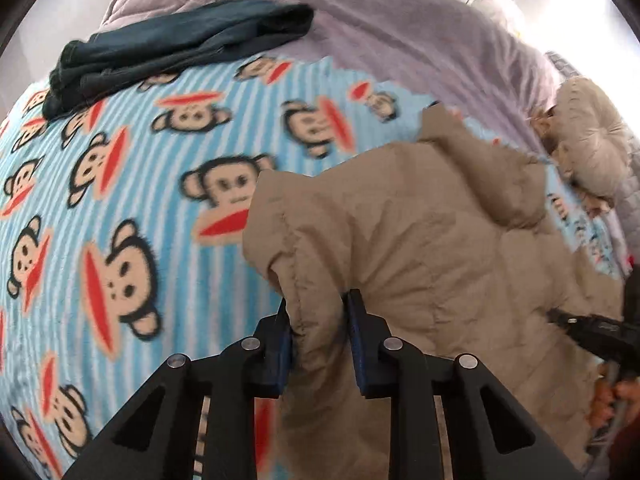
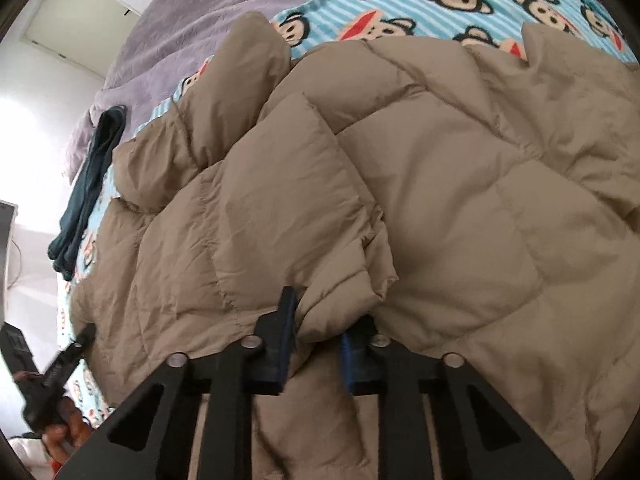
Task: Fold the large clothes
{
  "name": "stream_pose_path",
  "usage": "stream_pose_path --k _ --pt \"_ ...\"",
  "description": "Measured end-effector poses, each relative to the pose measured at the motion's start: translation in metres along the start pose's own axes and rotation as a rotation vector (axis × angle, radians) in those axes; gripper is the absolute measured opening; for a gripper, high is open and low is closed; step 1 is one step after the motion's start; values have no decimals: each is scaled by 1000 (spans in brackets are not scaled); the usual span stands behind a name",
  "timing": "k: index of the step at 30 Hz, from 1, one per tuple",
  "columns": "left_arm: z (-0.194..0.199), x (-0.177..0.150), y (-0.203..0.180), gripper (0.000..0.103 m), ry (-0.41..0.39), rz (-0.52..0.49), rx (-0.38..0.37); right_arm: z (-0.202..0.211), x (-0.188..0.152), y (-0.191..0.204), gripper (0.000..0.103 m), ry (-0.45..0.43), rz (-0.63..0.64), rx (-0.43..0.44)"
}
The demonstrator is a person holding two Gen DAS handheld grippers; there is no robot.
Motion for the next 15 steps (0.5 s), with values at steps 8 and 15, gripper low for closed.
stream_pose_path --k 8,15 --pt "32 6 30 77 -71 55 155 -5 -10 18 19 -12 52 -47" --pt "81 -4 22 76 -142 60 119 35 -6 -12 49 -64 85 -120"
Point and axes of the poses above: each gripper's, at about its wrist camera, not at the fingertips, and z roughly against the way its jaws point, y to its left, x to its top, the point moved 6 cm from there along -z, roughly the way its jaws point, and after that the axes turned 15 degrees about -x, right-handed, at the moved point
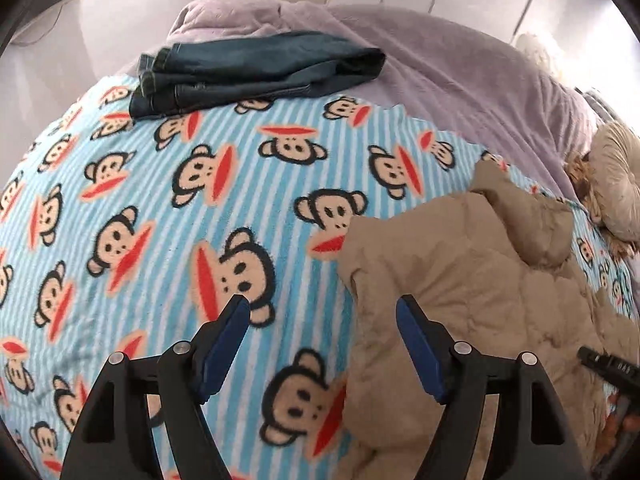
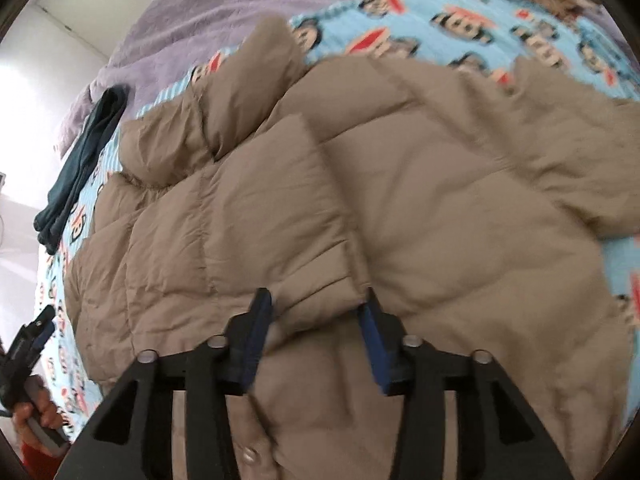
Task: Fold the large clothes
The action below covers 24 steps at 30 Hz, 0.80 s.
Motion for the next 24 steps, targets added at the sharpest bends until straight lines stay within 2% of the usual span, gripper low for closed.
stream_pose_path --k 3,4,5,8,11,13,15,18,20,22,24 --pt "-5 -13 -14 76 28 -44 -2 18 0 -14 48 -52 -24 -9" --pt "-12 -16 -17 76 44 -55 10 22 0 -13 39 -66 -18 -3" --pt "-23 -22 -19 77 69 -63 33 25 1 -10 35 -82 -4 3" --pt "-48 -39 -21 77 127 -71 74 21 4 8 33 -84 43 14" --pt "-58 -49 -19 77 145 -68 107 -1 2 21 33 -41 78 -15" --pt "-56 -48 -18 77 150 -48 106 -21 -4 16 33 29 64 -48" --pt "-50 -47 -19 77 154 -45 119 -22 -6 8 33 57 19 -14" --pt "-38 -48 -25 77 164 -69 143 -12 -9 -6 33 59 0 -16" --pt "-30 -52 -34 77 174 -82 147 -3 -13 -18 37 78 -18 18" --pt "-23 -58 -47 77 183 -96 135 4 -19 -29 58 101 -47 45" --pt "-19 -66 -62 77 194 -111 123 11 -26 -41 65 116 -77 65"
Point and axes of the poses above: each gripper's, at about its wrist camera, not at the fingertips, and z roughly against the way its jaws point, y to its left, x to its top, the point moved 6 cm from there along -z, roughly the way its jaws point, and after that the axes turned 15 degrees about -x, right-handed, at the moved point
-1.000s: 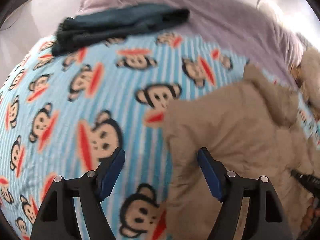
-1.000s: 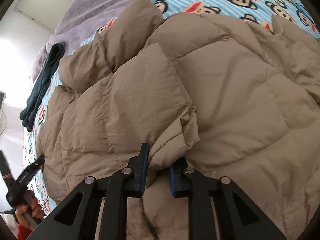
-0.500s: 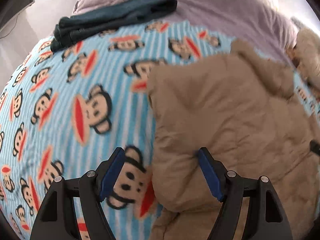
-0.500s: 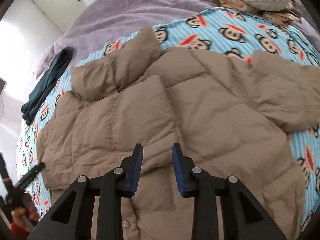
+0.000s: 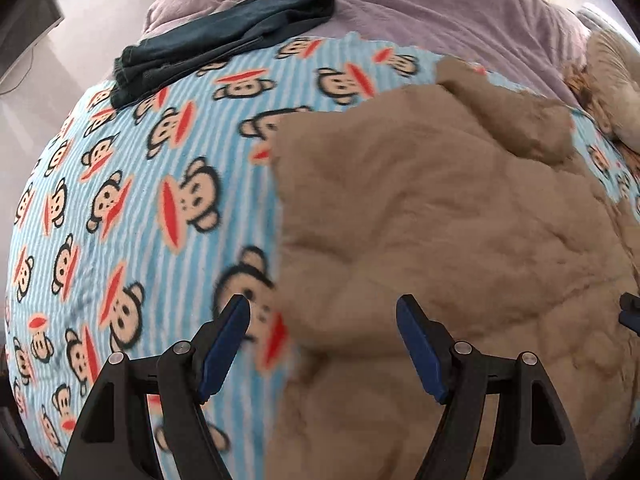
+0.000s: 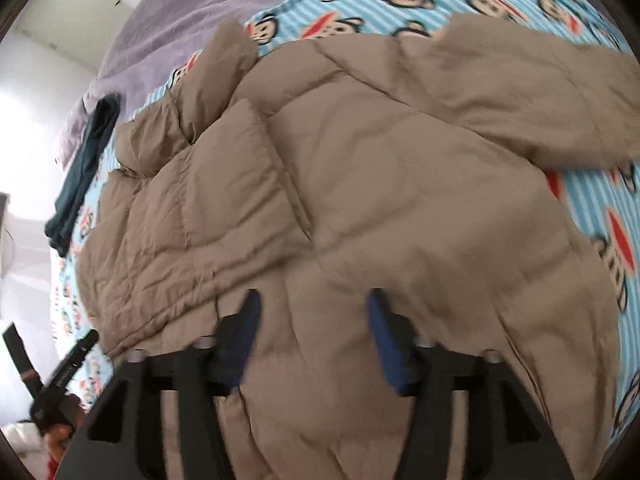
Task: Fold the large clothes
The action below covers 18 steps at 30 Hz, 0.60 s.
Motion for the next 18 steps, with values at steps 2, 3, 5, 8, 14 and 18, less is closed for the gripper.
stream_pose_path --k 2,3,5,8,14,18 --pt "4 -7 -21 77 17 -17 -19 3 -9 -11 67 15 -19 15" --pt "6 -10 -30 77 21 -21 -27 5 -14 -18 72 25 -32 22" --pt "9 -15 -53 77 31 -33 -46 9 -23 -28 77 36 -55 45" --pt "11 -22 -84 77 47 -51 -72 15 -32 -42 80 46 -79 66" --pt "18 -27 -138 103 18 -91 -89 29 -35 -68 84 46 -119 107" --pt "17 -31 -166 103 29 -115 -79 33 -31 -82 84 43 -121 120"
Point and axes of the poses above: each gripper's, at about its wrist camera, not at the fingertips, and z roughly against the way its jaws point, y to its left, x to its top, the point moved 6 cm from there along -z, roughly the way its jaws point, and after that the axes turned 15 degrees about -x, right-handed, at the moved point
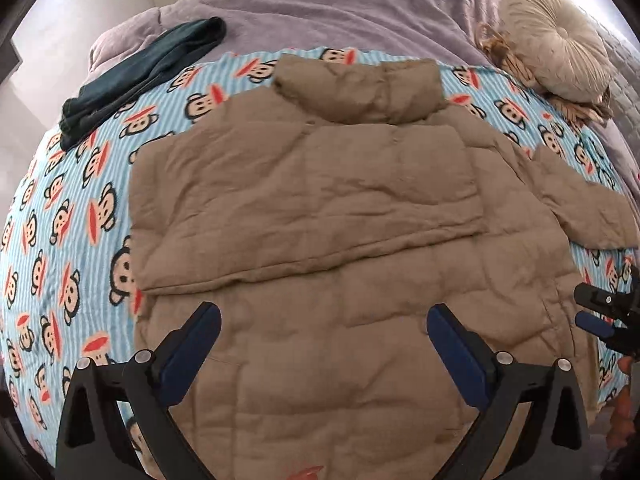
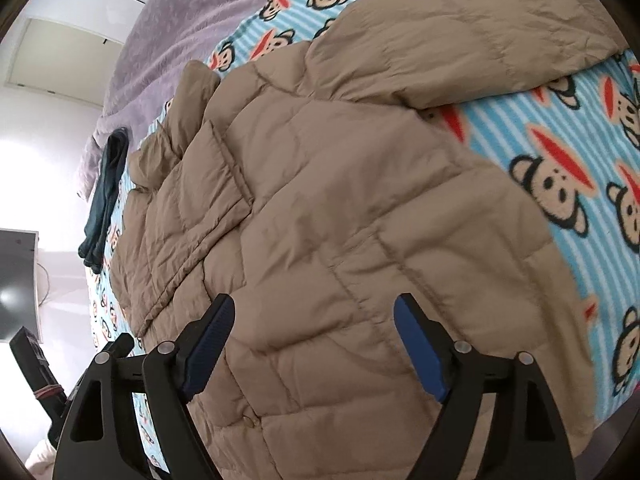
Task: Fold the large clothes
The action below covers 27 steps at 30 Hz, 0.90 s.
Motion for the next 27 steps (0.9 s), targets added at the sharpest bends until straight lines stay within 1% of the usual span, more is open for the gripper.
stream_pose_path --k 3,5,6,7,9,12,15,16,17,19,20,22,24,27 --pt "-5 -3 -17 103 13 5 -6 3 5 -12 84 9 -3 14" --pt "-8 -4 -27 103 14 16 -8 5 7 -19 87 8 -8 25" --pt "-9 -4 -31 103 14 18 -8 7 9 -25 94 4 -11 34" --pt "-10 -4 -37 103 13 19 -5 10 12 -31 103 -2 -17 45" --pt "-13 -3 -46 103 13 19 1 15 19 -43 103 -21 -31 66" --pt "-16 -2 -59 103 11 13 6 20 30 -61 103 -62 -55 73" --pt "-20 0 -71 103 17 10 17 32 48 -89 103 -171 -143 96" --pt "-22 1 -74 103 20 18 10 34 54 -100 103 -193 -167 90" --pt "-24 1 -77 103 24 27 4 35 60 -109 103 -192 -173 78" --pt "-29 1 -83 103 39 34 1 30 74 -128 103 -163 -183 39" --pt "-32 1 -86 103 49 35 5 28 82 -142 103 -151 -204 19" --pt "-37 1 -90 103 60 42 21 25 98 -164 103 -148 -243 7" --pt "-40 4 -94 103 58 37 36 21 114 -190 103 -146 -297 2" --pt "-46 10 -98 103 66 30 36 14 135 -223 103 -142 -400 29"
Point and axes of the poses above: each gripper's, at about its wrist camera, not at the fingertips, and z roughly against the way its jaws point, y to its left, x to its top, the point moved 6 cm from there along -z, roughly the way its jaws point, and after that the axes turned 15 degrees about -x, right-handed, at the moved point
